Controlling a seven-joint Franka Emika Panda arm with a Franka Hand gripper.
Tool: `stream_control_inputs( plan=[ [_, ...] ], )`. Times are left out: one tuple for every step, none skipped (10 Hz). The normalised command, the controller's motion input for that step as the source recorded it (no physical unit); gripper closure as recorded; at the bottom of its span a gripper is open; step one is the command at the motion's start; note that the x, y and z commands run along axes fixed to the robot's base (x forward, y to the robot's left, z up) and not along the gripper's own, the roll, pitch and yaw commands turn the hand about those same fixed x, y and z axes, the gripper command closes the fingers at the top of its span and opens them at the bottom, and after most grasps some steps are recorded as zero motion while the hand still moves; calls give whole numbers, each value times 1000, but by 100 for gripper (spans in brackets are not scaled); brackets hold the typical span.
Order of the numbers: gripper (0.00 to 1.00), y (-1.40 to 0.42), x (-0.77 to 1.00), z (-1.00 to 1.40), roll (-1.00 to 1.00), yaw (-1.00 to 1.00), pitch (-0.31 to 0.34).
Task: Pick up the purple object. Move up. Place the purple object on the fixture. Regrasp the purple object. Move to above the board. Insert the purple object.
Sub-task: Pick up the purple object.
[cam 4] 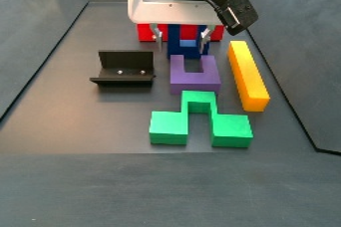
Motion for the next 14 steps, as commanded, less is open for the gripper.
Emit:
stream_control_inputs(
  plan=[
    [0, 0, 0, -97, 29, 0, 0],
    [0, 0, 0, -154, 61, 0, 0],
    [0, 0, 0, -200, 90, 0, 0],
    [0, 0, 0, -229, 109, 0, 0],
    [0, 0, 0, -146, 66, 0, 0],
    [0, 0, 97, -83, 14, 0, 0],
    [0, 0, 131, -69, 0, 0, 0],
    [0, 0, 109, -86, 6, 0, 0],
    [0, 0, 83, -123, 23, 0, 0],
    [0, 0, 91, -177, 34, 0, -4],
    [0, 0, 114, -209, 43, 0, -7],
    [0, 0, 89, -191, 49, 0, -4],
    [0, 0, 17, -111, 14, 0, -1],
    [0, 120, -86, 0, -36, -11, -19]
  ],
)
